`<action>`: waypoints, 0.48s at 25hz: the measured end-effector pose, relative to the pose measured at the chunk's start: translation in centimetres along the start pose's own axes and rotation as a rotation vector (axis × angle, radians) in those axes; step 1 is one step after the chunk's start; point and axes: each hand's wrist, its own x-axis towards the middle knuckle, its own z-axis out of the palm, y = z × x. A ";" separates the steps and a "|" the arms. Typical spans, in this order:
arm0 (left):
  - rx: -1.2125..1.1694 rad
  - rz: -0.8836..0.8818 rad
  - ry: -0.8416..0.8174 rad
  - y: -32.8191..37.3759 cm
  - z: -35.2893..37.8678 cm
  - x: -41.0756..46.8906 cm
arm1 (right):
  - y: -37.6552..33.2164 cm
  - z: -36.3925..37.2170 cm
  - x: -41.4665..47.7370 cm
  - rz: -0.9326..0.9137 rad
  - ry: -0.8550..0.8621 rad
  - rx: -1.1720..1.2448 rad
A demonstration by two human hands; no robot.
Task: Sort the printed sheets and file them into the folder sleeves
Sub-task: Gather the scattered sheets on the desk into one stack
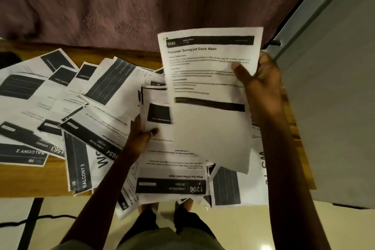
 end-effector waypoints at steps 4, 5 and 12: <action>-0.140 -0.186 -0.011 -3.9 -2.0 1.2 | 5.1 2.3 0.3 0.166 -0.020 0.125; -0.186 -0.228 0.002 -4.4 -2.2 1.4 | 7.0 3.0 0.1 0.144 -0.014 0.058; -0.112 -0.137 0.041 -0.1 -0.5 0.8 | 19.0 6.8 -2.4 -0.014 -0.182 -0.387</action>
